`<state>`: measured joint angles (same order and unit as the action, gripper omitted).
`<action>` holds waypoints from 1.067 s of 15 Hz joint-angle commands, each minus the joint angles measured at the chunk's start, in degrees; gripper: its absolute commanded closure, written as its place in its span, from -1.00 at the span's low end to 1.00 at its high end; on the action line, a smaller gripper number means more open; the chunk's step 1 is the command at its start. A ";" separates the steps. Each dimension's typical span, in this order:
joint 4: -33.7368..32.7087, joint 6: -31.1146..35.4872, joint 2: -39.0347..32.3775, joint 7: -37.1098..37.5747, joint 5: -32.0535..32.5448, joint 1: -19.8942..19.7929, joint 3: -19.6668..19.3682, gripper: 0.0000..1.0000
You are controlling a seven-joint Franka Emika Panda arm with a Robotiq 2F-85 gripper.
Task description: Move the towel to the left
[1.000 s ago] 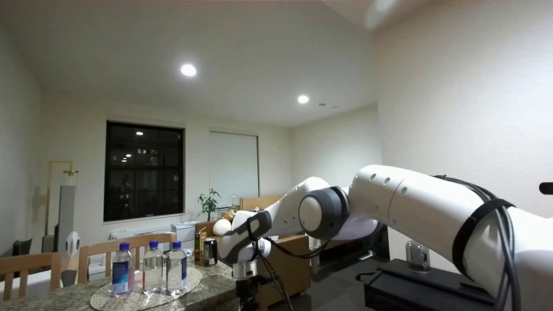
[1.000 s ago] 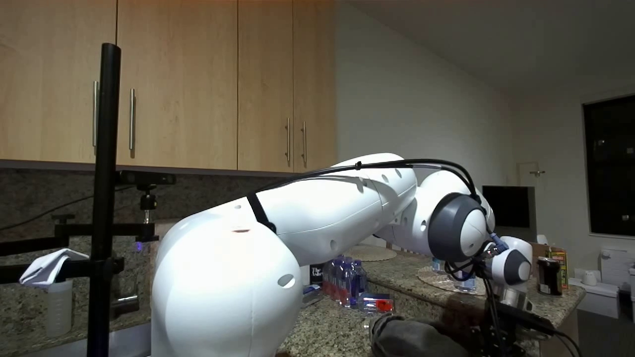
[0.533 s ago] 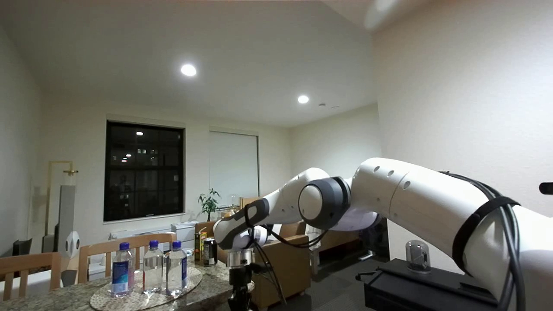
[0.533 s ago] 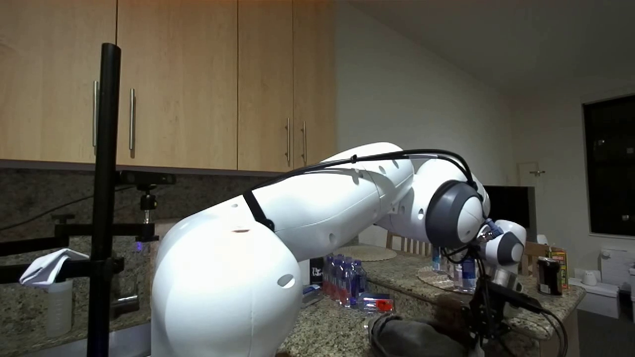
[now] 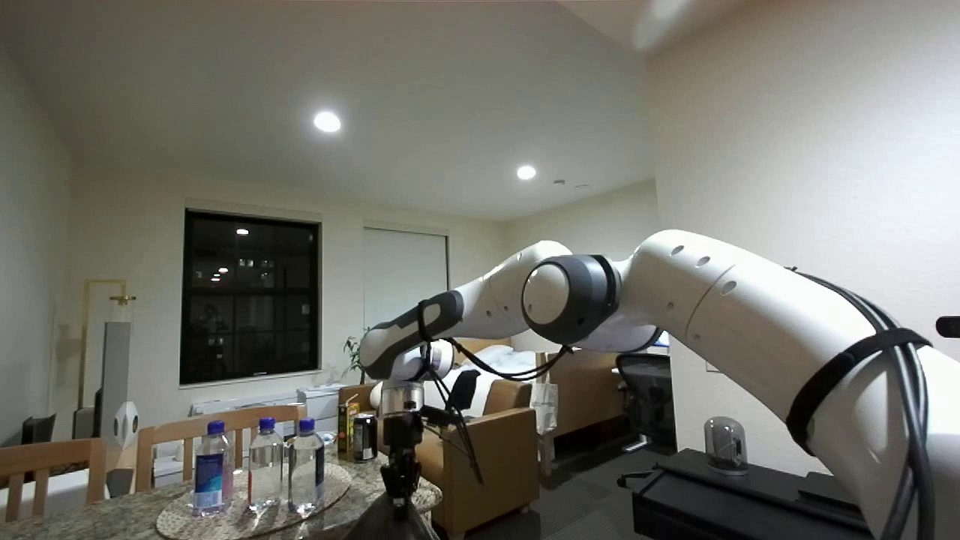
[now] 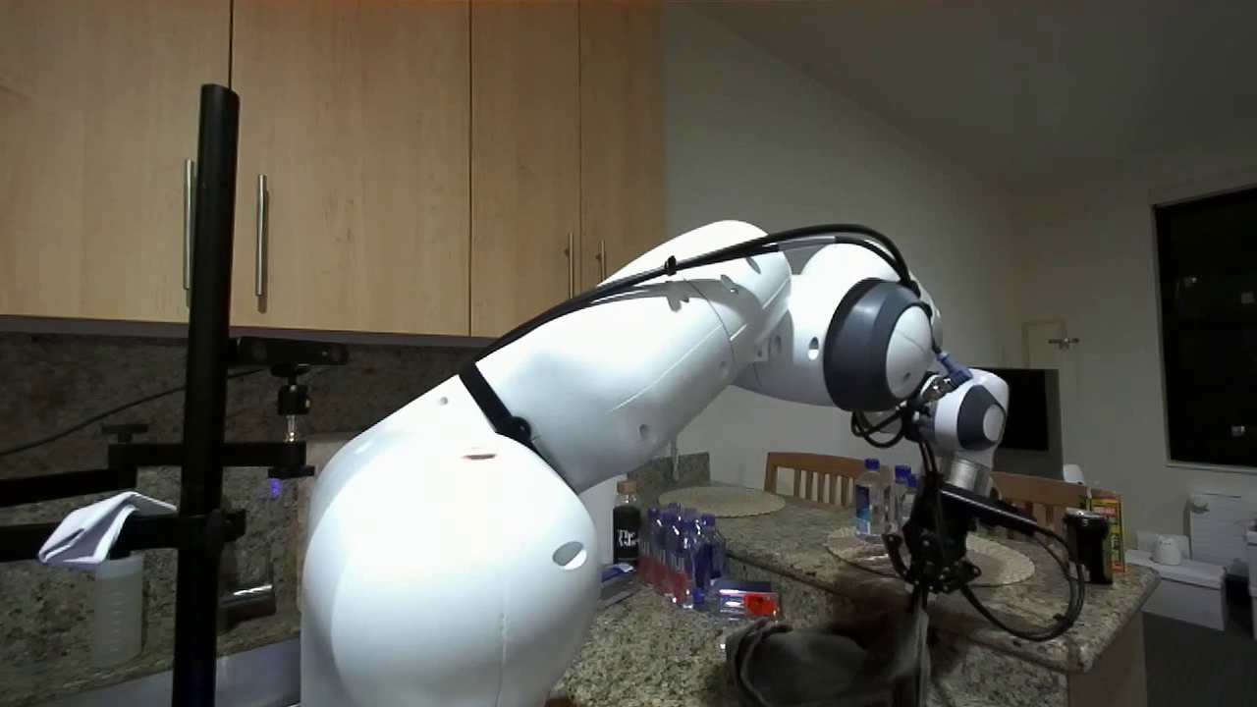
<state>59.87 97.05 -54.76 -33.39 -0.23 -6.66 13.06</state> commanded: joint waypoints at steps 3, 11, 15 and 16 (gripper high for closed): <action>4.63 -13.54 5.94 -4.93 -4.24 1.58 0.44 0.84; 3.45 -21.87 8.23 -3.85 -4.59 7.90 0.73 0.86; 2.40 -23.29 8.59 -3.23 -4.16 11.36 0.97 0.85; 2.34 -23.30 8.65 -3.26 -4.09 12.14 1.07 0.85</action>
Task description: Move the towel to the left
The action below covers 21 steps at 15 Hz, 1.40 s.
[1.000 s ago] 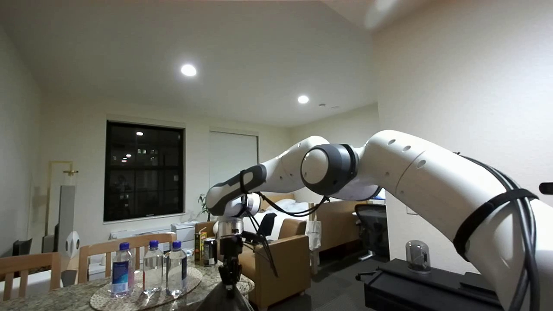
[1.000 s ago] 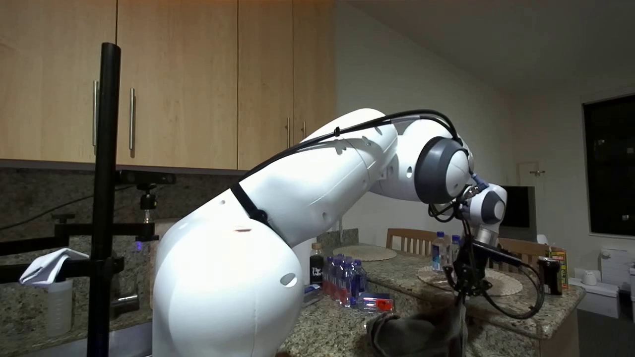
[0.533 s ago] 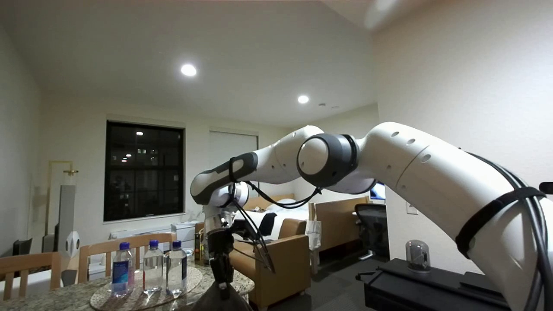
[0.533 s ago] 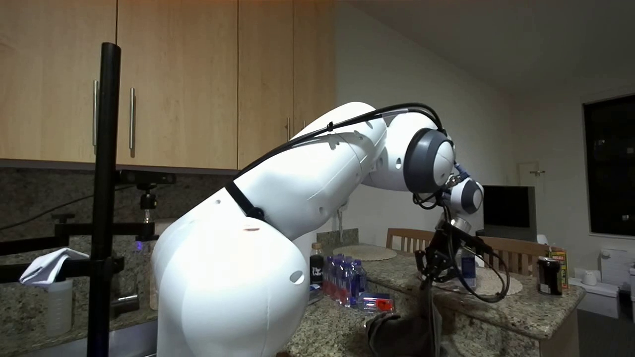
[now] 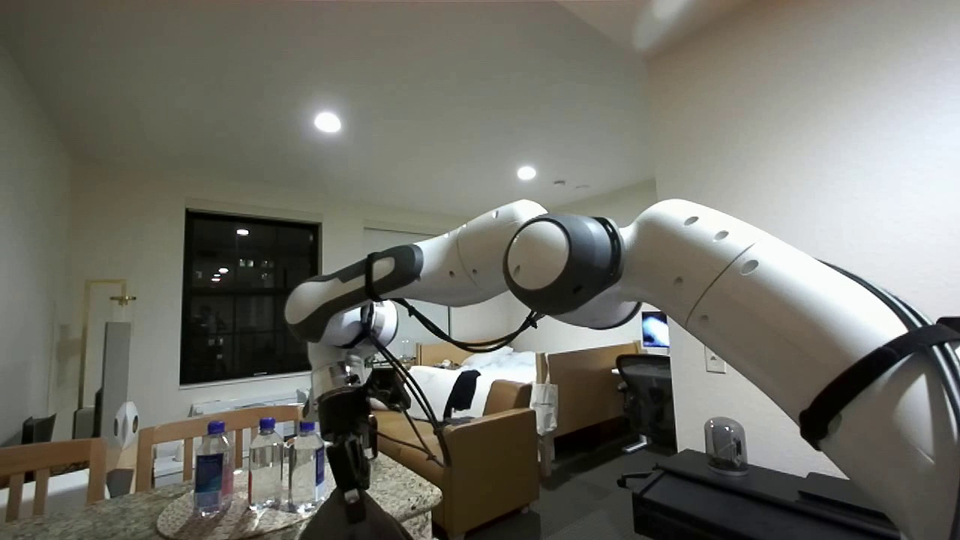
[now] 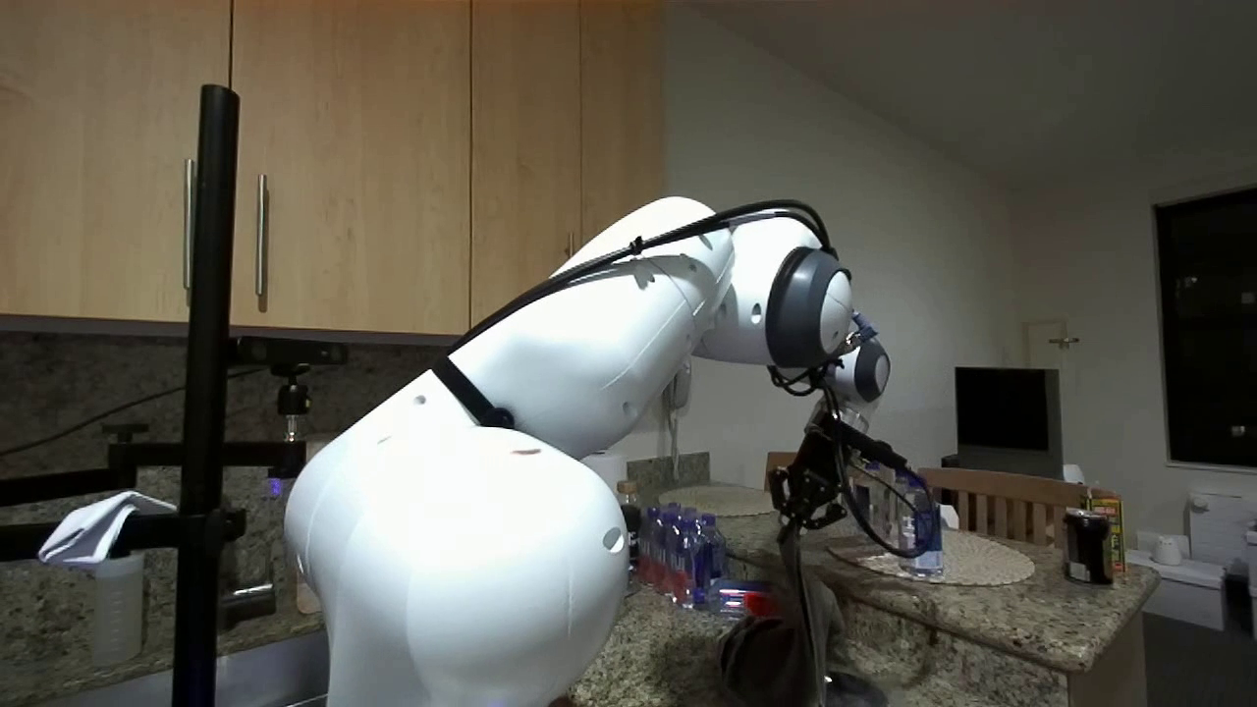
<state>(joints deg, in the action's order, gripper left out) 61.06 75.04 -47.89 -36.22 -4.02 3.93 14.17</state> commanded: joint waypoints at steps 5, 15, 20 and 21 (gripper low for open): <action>2.16 2.28 2.10 0.68 0.31 4.51 1.20 0.86; 1.53 10.61 1.98 0.17 -0.64 9.07 3.62 0.84; 0.11 11.28 1.06 0.19 -0.54 10.77 5.05 0.84; -0.16 10.96 0.85 0.05 -0.52 11.19 5.32 0.84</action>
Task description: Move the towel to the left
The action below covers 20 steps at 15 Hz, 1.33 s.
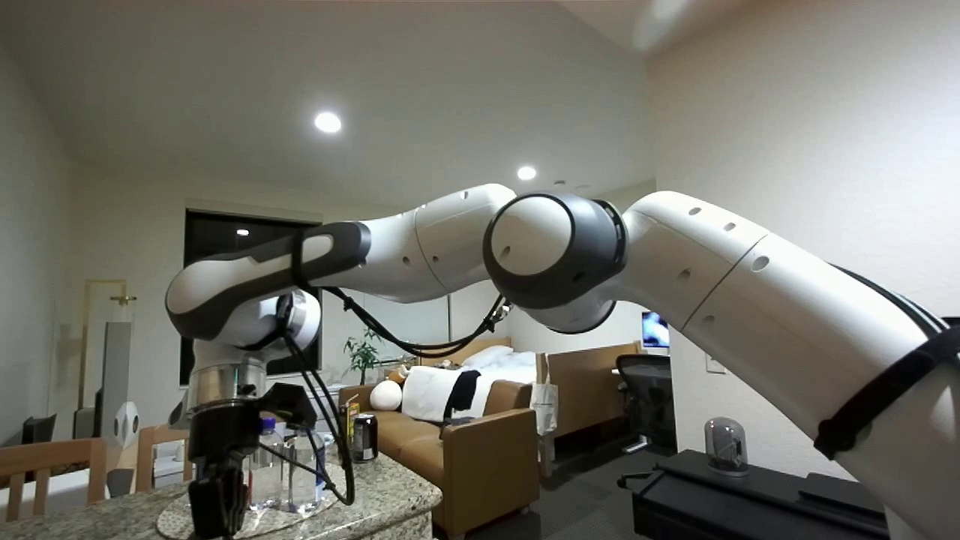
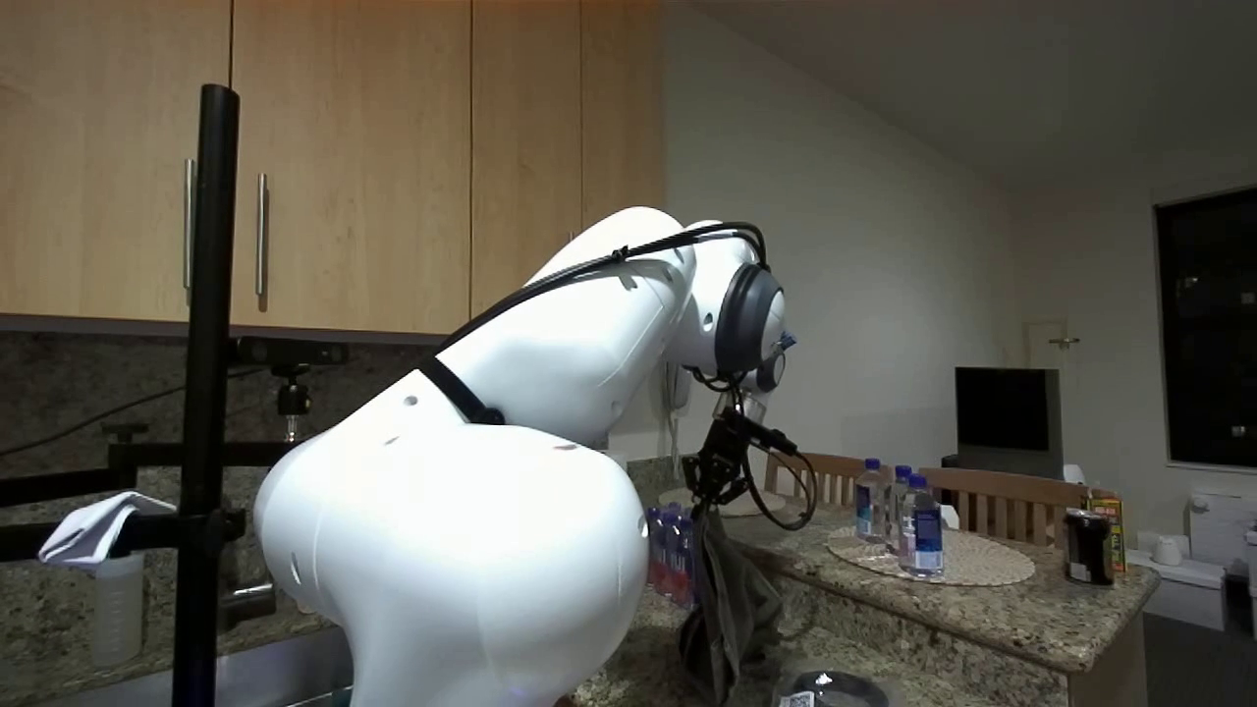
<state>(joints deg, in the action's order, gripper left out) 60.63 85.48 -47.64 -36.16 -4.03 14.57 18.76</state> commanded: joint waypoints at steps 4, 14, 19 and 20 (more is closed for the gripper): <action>-0.26 1.59 -0.47 -0.42 -0.57 2.17 1.62 0.86; -5.78 3.93 -7.41 0.90 0.33 8.29 1.97 0.84; -5.03 18.93 -8.59 4.26 2.78 13.14 -0.35 0.85; -4.91 22.47 -8.89 5.89 3.77 14.48 -1.44 0.85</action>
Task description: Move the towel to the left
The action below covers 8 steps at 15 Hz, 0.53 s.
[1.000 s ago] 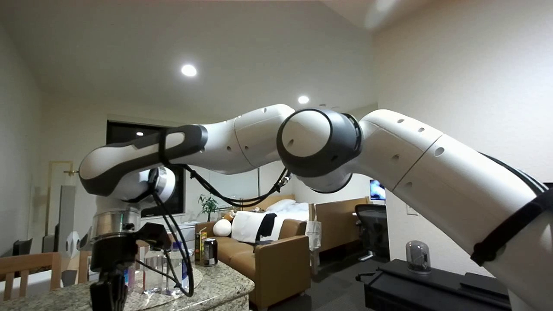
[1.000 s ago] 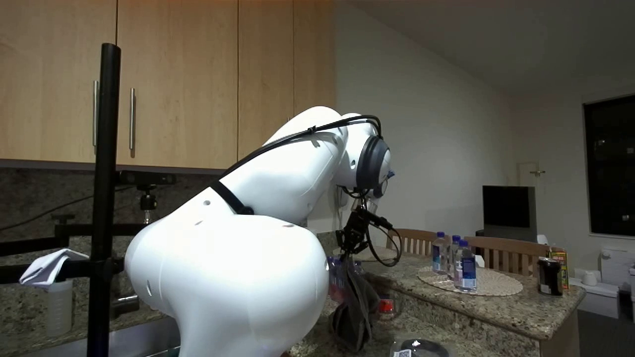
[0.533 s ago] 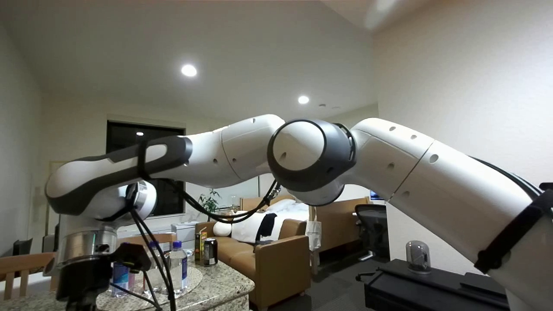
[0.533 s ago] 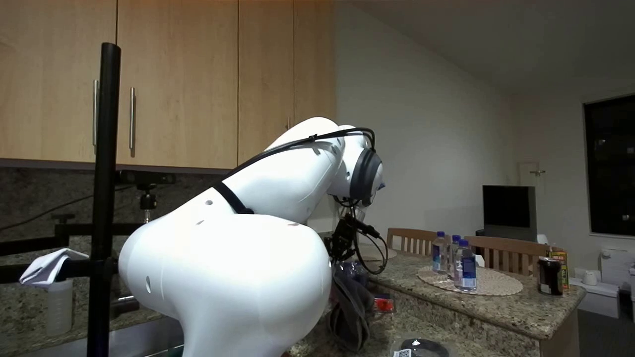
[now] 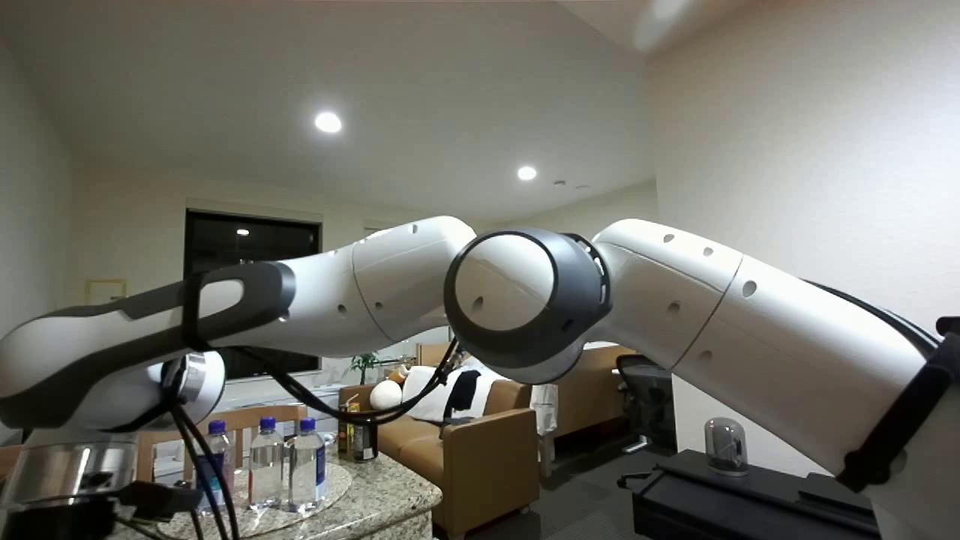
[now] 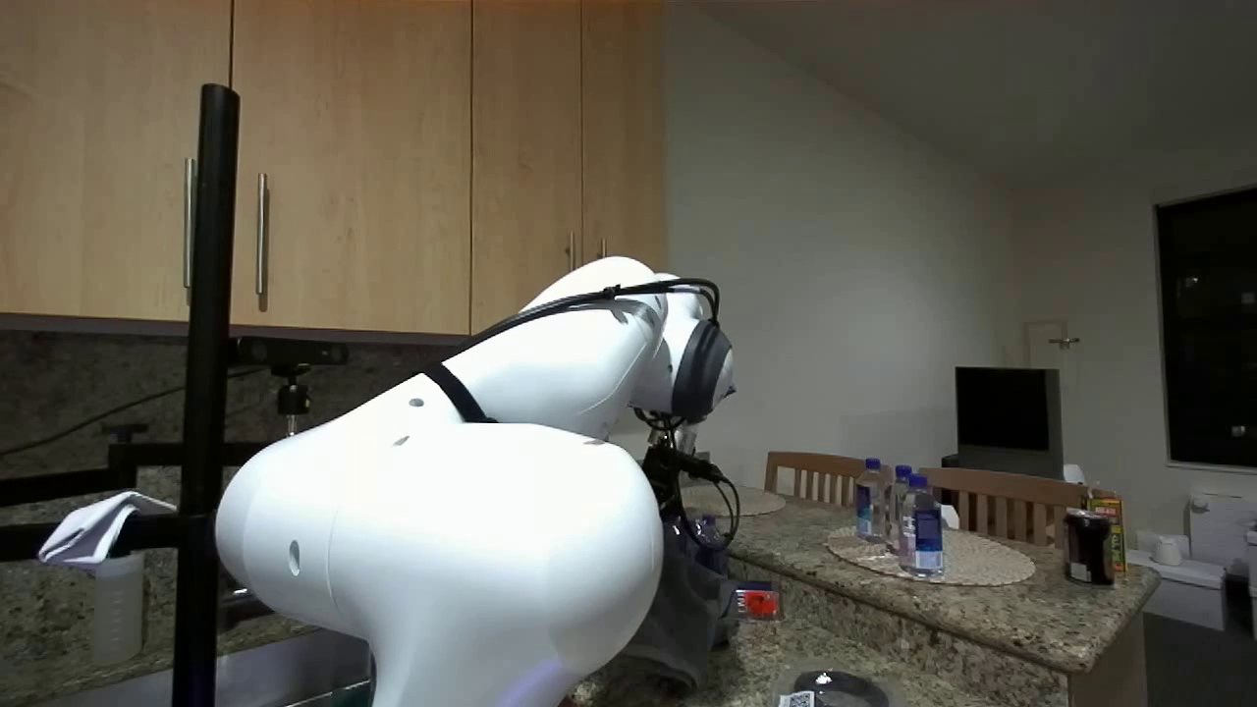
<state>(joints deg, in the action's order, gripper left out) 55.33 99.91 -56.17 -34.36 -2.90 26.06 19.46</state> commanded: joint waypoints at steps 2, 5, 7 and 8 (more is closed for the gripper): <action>0.49 13.22 -0.98 7.92 4.53 5.37 -4.34 0.85; 1.43 19.86 -1.16 15.94 7.48 9.08 -8.56 0.85; 1.99 21.21 -0.76 21.93 8.84 11.31 -11.38 0.33; 2.36 21.19 -0.45 24.71 9.25 12.21 -12.72 0.21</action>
<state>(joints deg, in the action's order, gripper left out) 55.46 119.30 -58.24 -17.23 4.11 36.01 10.13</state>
